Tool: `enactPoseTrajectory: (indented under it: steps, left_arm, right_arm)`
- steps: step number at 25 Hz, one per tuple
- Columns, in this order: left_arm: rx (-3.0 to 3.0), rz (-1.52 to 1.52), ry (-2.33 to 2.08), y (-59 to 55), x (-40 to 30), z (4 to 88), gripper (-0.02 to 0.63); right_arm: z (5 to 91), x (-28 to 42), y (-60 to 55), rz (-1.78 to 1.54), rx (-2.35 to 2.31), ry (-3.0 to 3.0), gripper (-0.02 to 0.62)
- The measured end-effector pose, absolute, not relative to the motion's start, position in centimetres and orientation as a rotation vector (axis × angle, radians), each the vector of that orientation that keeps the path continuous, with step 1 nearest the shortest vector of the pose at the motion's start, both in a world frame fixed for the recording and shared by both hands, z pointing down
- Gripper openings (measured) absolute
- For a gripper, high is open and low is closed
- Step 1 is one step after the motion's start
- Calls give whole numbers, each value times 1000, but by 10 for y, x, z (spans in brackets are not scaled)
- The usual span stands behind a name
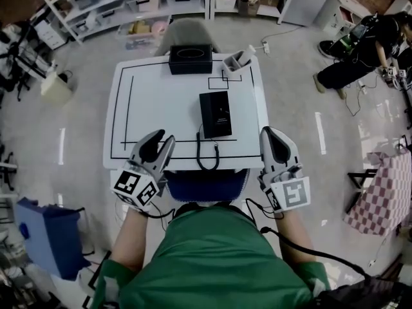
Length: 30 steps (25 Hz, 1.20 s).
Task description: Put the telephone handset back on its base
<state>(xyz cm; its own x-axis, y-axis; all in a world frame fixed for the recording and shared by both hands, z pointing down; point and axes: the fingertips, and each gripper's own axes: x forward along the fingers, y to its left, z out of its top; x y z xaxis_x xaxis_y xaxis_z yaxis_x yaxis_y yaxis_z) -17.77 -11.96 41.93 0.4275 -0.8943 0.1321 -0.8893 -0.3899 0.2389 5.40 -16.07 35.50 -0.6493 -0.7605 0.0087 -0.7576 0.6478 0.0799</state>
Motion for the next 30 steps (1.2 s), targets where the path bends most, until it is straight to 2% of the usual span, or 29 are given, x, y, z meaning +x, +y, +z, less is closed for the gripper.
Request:
enactPoseTrajectory:
  steps: [30]
  left_arm:
    - [2461,99,-1536,-126,-153,428,132]
  right_arm:
    - [364,68,-160,-32,1291,-2832,12]
